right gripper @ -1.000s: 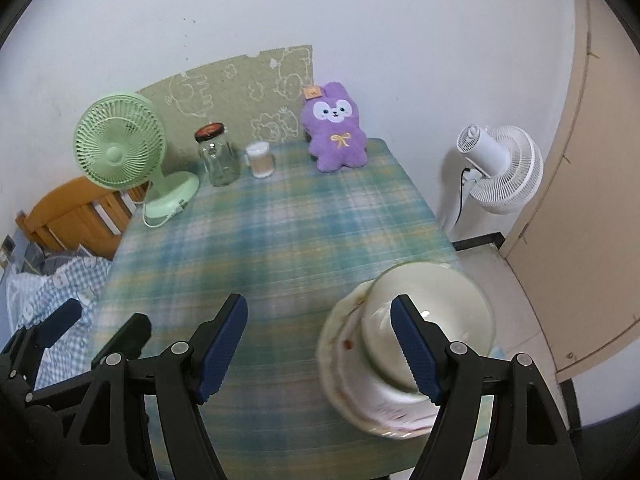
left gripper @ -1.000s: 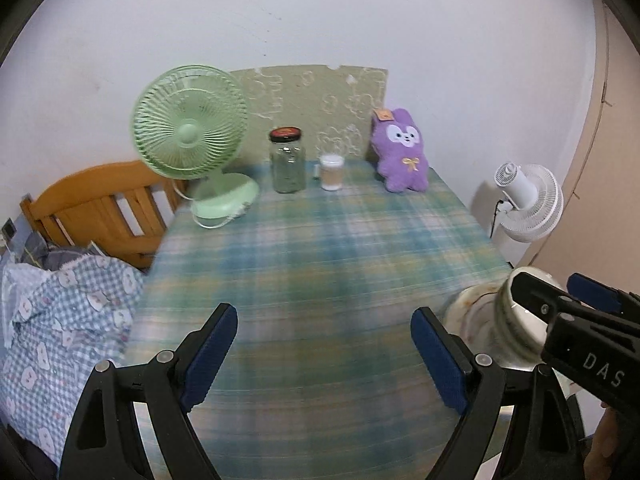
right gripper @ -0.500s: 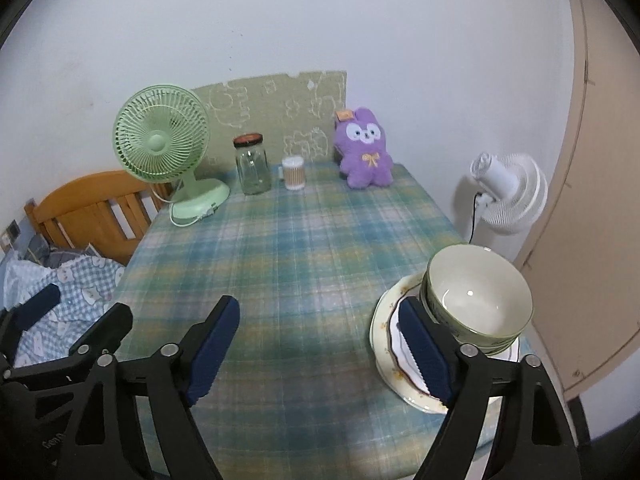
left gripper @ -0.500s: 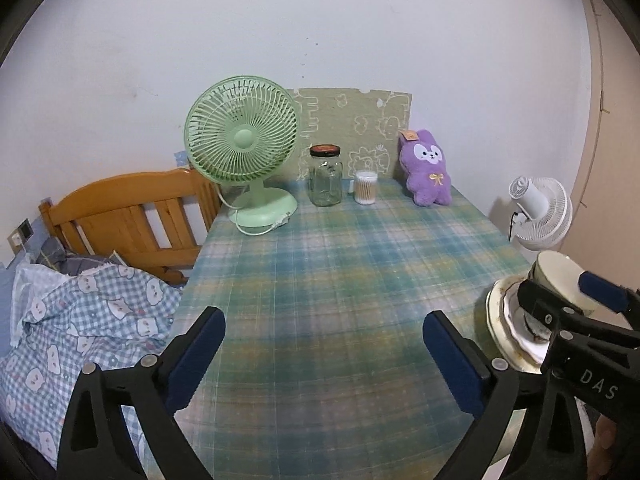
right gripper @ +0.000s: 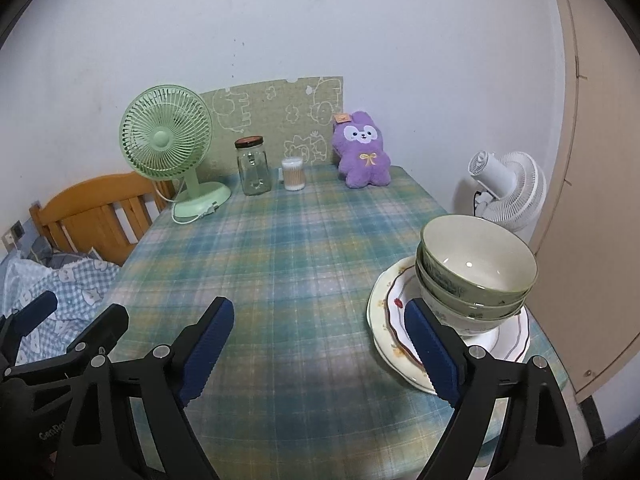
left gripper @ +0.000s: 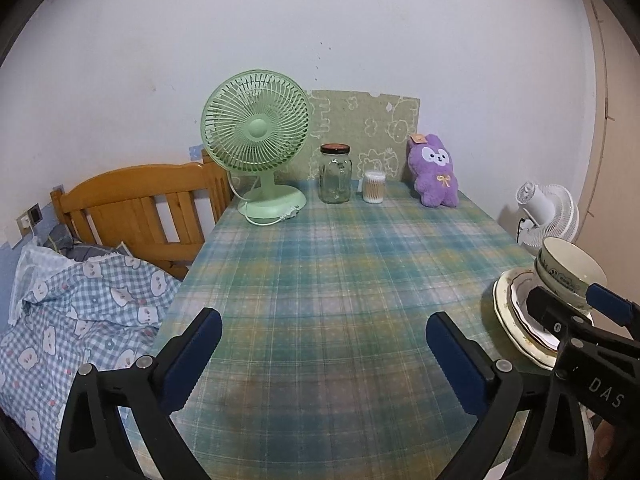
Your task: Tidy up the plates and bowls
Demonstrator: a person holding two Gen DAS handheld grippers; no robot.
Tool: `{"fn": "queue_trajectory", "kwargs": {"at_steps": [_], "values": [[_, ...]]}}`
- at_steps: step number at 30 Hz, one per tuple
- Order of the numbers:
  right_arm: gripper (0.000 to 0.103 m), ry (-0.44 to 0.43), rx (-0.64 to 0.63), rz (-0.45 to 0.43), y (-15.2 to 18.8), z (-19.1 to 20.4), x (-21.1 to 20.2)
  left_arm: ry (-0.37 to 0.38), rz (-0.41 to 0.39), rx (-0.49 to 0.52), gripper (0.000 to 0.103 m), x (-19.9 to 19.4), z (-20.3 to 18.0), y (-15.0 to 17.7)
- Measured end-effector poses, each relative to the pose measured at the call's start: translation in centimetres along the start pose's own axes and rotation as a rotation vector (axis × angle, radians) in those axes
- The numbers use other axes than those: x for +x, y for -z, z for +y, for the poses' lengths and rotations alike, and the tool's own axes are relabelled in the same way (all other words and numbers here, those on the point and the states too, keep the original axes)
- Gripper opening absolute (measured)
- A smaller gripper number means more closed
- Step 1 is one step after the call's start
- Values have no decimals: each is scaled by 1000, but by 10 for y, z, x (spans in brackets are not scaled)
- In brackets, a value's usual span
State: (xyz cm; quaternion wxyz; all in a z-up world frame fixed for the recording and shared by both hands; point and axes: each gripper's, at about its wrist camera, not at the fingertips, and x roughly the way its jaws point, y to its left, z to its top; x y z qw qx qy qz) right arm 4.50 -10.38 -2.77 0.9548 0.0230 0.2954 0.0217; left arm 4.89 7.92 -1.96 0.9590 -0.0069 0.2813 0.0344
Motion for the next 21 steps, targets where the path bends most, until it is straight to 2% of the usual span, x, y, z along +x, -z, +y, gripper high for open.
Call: {"fn": "queue_trajectory", "kwargs": {"at_steps": [9,21], "values": [[89,-12,-18,-30,3,3,-2,-10,-25,-28,103,-3,5,3],[89,-8,-9,-19,3,1,-2,-7,-28,-21,103,-4,5,4]]}}
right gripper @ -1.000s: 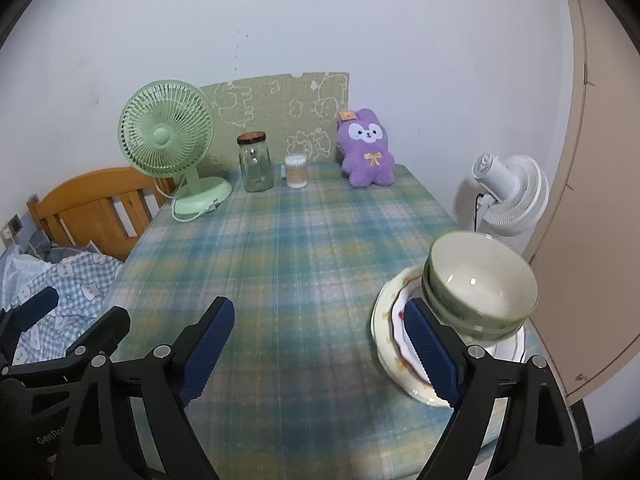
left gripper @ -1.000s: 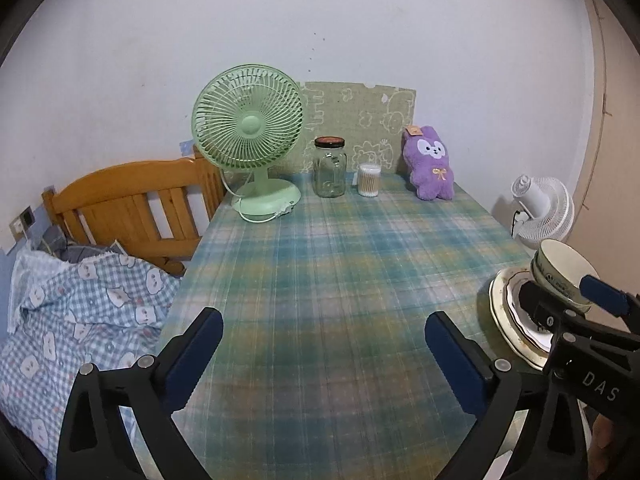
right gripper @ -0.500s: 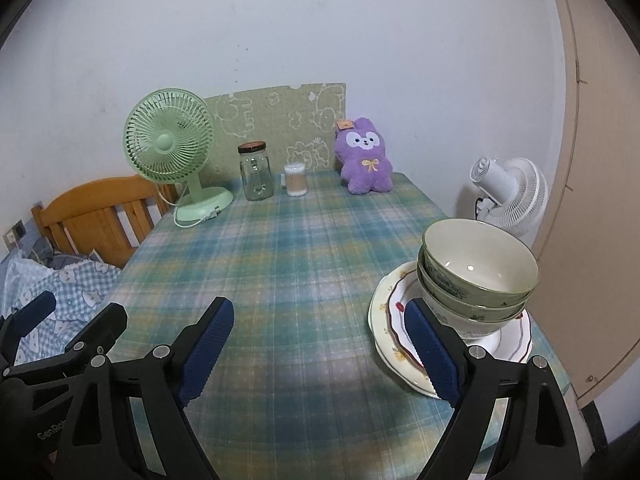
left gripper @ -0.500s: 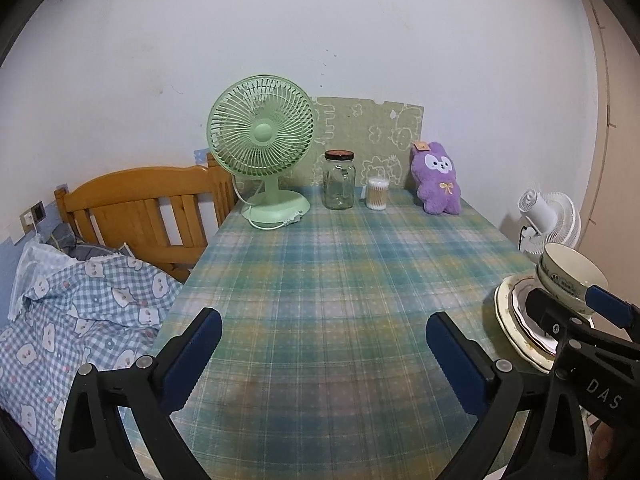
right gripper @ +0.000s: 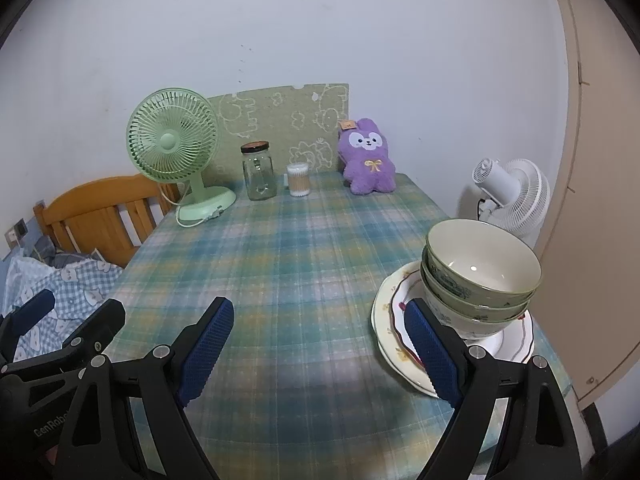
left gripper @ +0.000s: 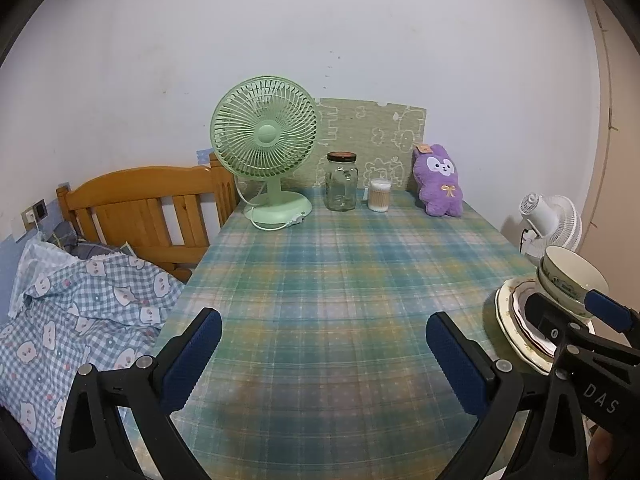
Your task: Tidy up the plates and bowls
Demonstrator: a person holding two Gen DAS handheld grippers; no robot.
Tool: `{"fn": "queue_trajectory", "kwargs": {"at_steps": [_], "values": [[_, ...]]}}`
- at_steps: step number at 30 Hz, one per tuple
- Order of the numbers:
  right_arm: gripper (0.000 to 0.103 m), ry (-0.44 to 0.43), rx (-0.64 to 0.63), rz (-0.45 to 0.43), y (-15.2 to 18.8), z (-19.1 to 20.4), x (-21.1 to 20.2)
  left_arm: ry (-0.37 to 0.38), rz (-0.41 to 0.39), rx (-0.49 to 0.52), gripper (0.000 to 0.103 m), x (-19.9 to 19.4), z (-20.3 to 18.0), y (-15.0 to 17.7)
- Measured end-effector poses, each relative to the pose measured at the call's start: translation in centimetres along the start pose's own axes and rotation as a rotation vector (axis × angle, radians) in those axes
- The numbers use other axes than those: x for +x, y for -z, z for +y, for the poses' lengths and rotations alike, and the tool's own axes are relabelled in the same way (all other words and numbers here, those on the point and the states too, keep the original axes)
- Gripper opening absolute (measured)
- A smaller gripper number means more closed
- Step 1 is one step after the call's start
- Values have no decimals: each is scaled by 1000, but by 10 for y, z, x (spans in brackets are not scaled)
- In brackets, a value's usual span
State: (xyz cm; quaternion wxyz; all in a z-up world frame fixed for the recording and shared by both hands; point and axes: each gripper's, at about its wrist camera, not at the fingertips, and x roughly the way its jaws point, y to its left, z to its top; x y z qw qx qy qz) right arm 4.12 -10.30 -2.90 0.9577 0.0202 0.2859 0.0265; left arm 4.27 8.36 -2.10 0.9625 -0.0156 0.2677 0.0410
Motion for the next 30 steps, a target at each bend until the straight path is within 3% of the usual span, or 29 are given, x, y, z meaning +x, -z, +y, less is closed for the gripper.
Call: {"fn": "queue_trajectory", "kwargs": {"at_steps": [30], "values": [[89,0,-12,11,0,-2,-5,-5,0,-3,103,-6,-1,2]]}}
